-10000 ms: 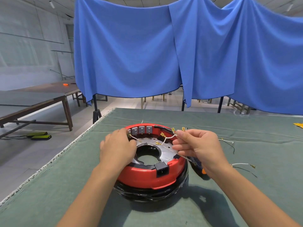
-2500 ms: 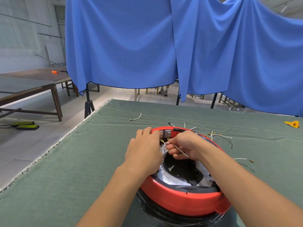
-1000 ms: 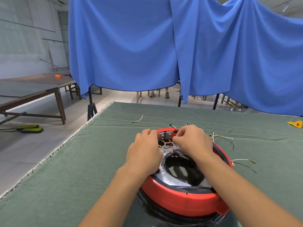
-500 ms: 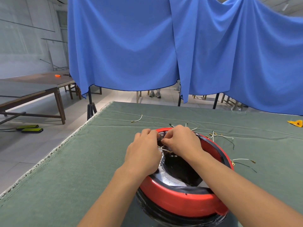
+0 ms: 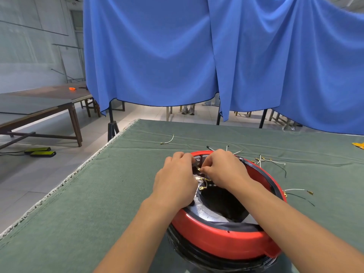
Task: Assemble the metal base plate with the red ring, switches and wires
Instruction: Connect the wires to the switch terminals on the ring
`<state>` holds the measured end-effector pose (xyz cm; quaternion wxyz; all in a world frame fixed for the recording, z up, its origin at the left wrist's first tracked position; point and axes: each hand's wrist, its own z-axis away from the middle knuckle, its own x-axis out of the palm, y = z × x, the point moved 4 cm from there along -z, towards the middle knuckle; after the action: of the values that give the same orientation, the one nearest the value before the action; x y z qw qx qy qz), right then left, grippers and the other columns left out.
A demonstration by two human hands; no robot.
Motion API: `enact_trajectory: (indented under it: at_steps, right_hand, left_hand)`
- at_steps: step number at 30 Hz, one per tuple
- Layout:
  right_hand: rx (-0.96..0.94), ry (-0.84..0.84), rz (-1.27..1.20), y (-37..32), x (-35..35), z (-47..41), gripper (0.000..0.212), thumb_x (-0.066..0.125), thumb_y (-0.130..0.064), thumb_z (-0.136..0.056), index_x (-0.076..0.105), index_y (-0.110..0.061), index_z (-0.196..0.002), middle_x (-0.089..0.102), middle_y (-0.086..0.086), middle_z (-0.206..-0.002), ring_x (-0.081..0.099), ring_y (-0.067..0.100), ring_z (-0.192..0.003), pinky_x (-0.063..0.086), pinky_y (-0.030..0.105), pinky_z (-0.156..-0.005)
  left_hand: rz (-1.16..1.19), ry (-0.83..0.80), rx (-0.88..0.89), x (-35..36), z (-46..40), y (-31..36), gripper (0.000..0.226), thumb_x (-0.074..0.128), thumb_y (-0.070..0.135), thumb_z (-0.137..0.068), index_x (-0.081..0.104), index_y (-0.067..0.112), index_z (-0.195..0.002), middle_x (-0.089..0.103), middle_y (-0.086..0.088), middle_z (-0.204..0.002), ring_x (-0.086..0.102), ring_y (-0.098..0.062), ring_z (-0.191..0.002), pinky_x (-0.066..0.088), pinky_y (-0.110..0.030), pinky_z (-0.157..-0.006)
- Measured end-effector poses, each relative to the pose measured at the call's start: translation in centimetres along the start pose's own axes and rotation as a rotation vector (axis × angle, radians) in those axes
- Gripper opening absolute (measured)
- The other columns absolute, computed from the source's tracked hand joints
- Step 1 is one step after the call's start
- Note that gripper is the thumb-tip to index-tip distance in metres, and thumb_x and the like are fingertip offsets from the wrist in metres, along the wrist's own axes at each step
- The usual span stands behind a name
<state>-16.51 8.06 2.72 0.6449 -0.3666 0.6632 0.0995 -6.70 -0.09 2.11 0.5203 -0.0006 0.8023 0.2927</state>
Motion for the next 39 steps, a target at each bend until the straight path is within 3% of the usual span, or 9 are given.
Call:
enact_trajectory:
  at_steps: [12, 18, 20, 22, 24, 27, 33, 37, 39]
  right_hand:
    - [0.005, 0.015, 0.021, -0.2, 0.1, 0.0, 0.017, 0.059, -0.026, -0.090, 0.075, -0.020, -0.092, 0.072, 0.004, -0.091, 0.064, 0.025, -0.087, 0.053, 0.036, -0.076]
    - [0.012, 0.020, 0.045, -0.3, 0.1, 0.2, 0.019, 0.057, -0.028, -0.091, 0.073, -0.019, -0.096, 0.071, 0.004, -0.096, 0.064, 0.026, -0.092, 0.051, 0.035, -0.075]
    - [0.012, 0.014, 0.037, -0.2, 0.1, 0.2, 0.019, 0.057, -0.028, -0.092, 0.073, -0.019, -0.096, 0.071, 0.004, -0.096, 0.064, 0.026, -0.091, 0.052, 0.036, -0.076]
    - [0.017, 0.009, 0.025, -0.1, 0.1, 0.2, 0.019, 0.057, -0.028, -0.091, 0.073, -0.019, -0.096, 0.071, 0.003, -0.095, 0.064, 0.025, -0.090, 0.051, 0.035, -0.075]
    - [0.018, 0.006, 0.014, -0.1, 0.1, 0.1, 0.019, 0.057, -0.028, -0.091, 0.074, -0.020, -0.095, 0.071, 0.003, -0.093, 0.064, 0.025, -0.089, 0.050, 0.034, -0.073]
    - [0.016, 0.004, 0.002, 0.0, 0.1, 0.2, 0.019, 0.057, -0.028, -0.090, 0.075, -0.021, -0.093, 0.071, 0.001, -0.092, 0.063, 0.024, -0.088, 0.048, 0.031, -0.072]
    - [0.010, 0.021, 0.007, 0.0, 0.1, 0.2, 0.015, 0.061, -0.029, -0.087, 0.075, -0.024, -0.089, 0.071, 0.000, -0.089, 0.063, 0.022, -0.086, 0.046, 0.029, -0.068]
    - [0.008, 0.034, 0.029, -0.2, 0.2, 0.1, 0.017, 0.060, -0.027, -0.087, 0.075, -0.022, -0.090, 0.071, 0.001, -0.090, 0.064, 0.024, -0.087, 0.049, 0.032, -0.071]
    - [0.009, 0.038, 0.038, -0.2, 0.2, 0.0, 0.017, 0.060, -0.027, -0.087, 0.075, -0.021, -0.090, 0.071, 0.002, -0.090, 0.064, 0.024, -0.086, 0.049, 0.032, -0.069]
  left_hand:
    - [0.028, 0.004, -0.011, 0.1, -0.2, -0.2, 0.038, 0.047, 0.011, -0.083, 0.048, 0.020, -0.120, 0.046, 0.003, -0.126, 0.040, -0.020, -0.115, 0.039, -0.035, -0.087]
    - [0.123, -0.065, -0.093, -0.1, -2.6, -1.0, 0.060, 0.051, 0.010, -0.079, 0.039, 0.017, -0.137, 0.045, -0.007, -0.131, 0.043, -0.026, -0.123, 0.038, -0.044, -0.102]
    - [0.160, -0.119, -0.112, -0.1, -3.4, -1.2, 0.058, 0.053, 0.012, -0.079, 0.044, 0.018, -0.136, 0.046, -0.009, -0.129, 0.045, -0.027, -0.122, 0.039, -0.043, -0.102]
    - [0.212, -0.164, -0.108, 0.0, -3.7, -1.4, 0.047, 0.054, 0.013, -0.080, 0.054, 0.020, -0.126, 0.055, -0.008, -0.120, 0.052, -0.026, -0.113, 0.044, -0.038, -0.097]
    - [0.342, -0.191, -0.117, 0.0, -3.7, -1.6, 0.038, 0.056, 0.010, -0.081, 0.059, 0.019, -0.118, 0.066, -0.006, -0.106, 0.060, -0.020, -0.094, 0.049, -0.028, -0.081]
    - [0.456, -0.175, -0.115, -0.1, -3.5, -1.8, 0.031, 0.055, 0.004, -0.085, 0.062, 0.017, -0.113, 0.069, -0.005, -0.100, 0.058, -0.015, -0.075, 0.044, -0.020, -0.064]
    - [0.455, -0.150, -0.075, -0.1, -3.7, -1.8, 0.031, 0.055, 0.000, -0.084, 0.065, 0.011, -0.111, 0.068, -0.008, -0.096, 0.058, -0.015, -0.078, 0.046, -0.026, -0.073]
    - [0.511, -0.136, -0.081, 0.1, -3.8, -2.1, 0.030, 0.055, -0.002, -0.083, 0.068, 0.009, -0.107, 0.062, 0.002, -0.075, 0.051, -0.005, -0.059, 0.041, -0.013, -0.057]
    - [0.516, -0.128, -0.080, 0.1, -3.9, -2.1, 0.029, 0.055, -0.002, -0.083, 0.069, 0.009, -0.106, 0.062, 0.003, -0.075, 0.051, -0.004, -0.058, 0.040, -0.011, -0.055]
